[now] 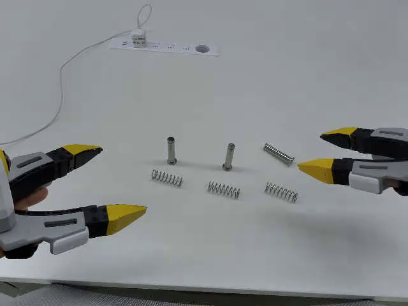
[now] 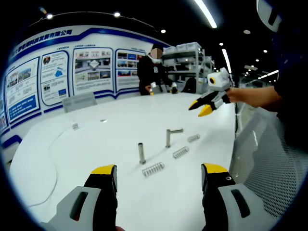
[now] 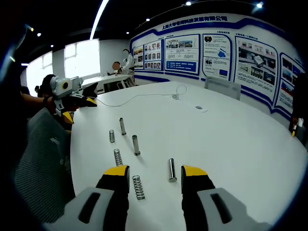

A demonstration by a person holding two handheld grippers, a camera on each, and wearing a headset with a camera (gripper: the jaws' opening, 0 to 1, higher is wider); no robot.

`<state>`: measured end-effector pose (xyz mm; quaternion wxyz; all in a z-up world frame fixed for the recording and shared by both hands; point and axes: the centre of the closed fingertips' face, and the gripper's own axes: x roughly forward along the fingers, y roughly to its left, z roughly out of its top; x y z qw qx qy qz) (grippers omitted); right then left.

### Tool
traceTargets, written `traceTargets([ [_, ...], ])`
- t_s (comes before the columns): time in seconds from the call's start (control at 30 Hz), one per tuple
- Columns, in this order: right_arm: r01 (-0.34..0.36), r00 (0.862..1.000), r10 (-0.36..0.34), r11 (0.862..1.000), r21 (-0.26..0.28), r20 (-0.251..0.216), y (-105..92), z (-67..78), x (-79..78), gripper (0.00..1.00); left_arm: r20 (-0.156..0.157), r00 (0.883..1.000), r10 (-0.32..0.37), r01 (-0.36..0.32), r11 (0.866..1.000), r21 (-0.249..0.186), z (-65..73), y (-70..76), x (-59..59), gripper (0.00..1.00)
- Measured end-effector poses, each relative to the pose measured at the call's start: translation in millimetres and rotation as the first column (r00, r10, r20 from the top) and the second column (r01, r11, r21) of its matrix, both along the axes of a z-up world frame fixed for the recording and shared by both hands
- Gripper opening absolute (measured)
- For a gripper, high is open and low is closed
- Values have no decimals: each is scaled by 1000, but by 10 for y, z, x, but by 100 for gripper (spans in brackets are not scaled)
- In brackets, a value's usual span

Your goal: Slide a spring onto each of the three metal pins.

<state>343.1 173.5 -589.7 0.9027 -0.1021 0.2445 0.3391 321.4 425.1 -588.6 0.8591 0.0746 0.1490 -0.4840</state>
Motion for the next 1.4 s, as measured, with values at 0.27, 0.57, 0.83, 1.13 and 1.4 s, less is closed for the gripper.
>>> traceTargets([
  [0.27,10,999,-11,999,-37,-41,47,-48,204,34,0,1000,7,-7,1000,-4,4,21,16,73],
  [0.57,18,995,-30,993,-116,-99,57,-234,385,27,-6,1000,1,-1,1000,-2,-26,1,-3,72],
  [0.83,7,990,-31,985,-175,-140,121,-399,535,21,-4,1000,1,-1,1000,-3,-11,1,7,72],
  [1.13,1,977,-47,977,-215,-207,145,-626,634,16,-9,1000,1,-1,1000,-1,-32,8,-1,72],
  [1.4,-9,966,-56,969,-247,-253,142,-754,682,14,-11,1000,2,-2,1000,0,-37,9,5,72],
])
